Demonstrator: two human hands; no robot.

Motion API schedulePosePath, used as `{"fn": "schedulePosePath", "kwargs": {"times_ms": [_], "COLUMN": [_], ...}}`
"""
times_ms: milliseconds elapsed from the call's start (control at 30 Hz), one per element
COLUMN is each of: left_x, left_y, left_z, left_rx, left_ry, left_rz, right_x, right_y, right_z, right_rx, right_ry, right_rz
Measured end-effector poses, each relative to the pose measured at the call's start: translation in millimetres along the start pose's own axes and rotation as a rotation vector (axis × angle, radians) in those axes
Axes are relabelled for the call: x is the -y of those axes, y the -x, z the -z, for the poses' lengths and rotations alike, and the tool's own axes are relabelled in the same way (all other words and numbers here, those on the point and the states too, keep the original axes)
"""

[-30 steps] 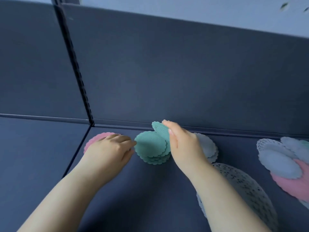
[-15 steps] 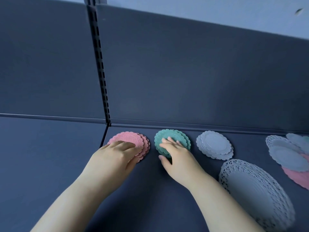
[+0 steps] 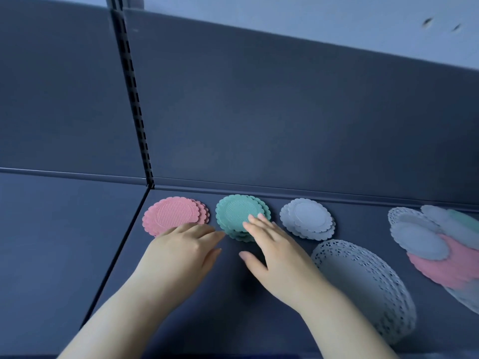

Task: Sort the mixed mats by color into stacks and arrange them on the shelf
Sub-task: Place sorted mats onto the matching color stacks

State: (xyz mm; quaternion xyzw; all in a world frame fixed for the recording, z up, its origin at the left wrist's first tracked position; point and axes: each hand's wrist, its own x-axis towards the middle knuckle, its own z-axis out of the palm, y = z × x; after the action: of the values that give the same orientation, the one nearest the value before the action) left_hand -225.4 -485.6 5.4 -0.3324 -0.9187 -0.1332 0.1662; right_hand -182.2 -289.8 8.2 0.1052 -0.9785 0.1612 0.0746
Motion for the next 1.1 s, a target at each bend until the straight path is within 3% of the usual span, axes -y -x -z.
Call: {"fn": "schedulePosePath", "kwargs": {"times_ms": [600, 1100], "left_x": [-249.9, -250.9], "left_y": [-11.0, -16.3], "left_z": [-52.8, -67.6], "left_rx": [-0.017, -0.049], "left_ry": [0.014, 0.089], "left_rz": [-0.021, -0.06], "right_x": [-165.7, -177.9], "right_y": [185.7, 212.2], "right_z": [82.2, 83.6], "right_rx": [-0.065, -0.12], "right_ry": [-0.016, -0.006], "right_rz": [-0.11, -0.281]}}
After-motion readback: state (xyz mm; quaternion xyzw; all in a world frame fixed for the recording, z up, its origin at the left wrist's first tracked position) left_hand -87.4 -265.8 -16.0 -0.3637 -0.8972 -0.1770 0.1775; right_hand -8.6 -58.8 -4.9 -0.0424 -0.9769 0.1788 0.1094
